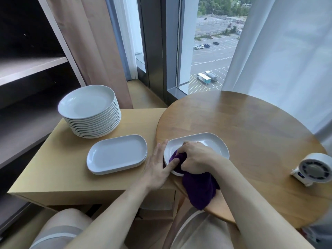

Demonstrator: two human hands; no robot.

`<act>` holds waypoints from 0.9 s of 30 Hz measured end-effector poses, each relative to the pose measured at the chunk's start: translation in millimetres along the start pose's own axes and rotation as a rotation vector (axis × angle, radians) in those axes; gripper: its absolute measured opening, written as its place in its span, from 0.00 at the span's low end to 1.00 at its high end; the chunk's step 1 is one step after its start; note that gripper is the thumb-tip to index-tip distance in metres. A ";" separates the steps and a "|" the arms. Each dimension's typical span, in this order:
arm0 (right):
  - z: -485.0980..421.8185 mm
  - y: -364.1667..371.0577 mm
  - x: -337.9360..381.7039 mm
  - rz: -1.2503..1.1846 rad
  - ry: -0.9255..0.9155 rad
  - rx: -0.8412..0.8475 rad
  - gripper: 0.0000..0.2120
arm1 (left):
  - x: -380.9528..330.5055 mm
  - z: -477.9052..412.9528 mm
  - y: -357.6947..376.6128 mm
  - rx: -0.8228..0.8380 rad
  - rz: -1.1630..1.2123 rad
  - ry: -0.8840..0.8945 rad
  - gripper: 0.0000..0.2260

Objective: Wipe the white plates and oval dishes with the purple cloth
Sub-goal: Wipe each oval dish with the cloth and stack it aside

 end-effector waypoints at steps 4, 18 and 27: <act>2.6 -6.7 -12.1 -0.033 0.103 0.048 0.08 | 0.1 0.0 -0.3 -0.004 0.010 0.017 0.33; -1.0 -19.3 -61.0 0.126 0.454 -0.376 0.12 | -13.2 1.6 3.1 -0.053 0.157 0.009 0.33; -9.7 -0.6 -10.0 0.328 0.143 -0.456 0.13 | -11.1 2.7 5.5 -0.016 0.138 -0.017 0.33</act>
Point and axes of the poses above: each hand's wrist, its own z-axis away from the middle knuckle, its own y-axis out of the palm, x = y × z, the point moved 5 cm from there along -z, towards the middle knuckle, and after that the axes turned 5 degrees about y, right-handed, at the moved point
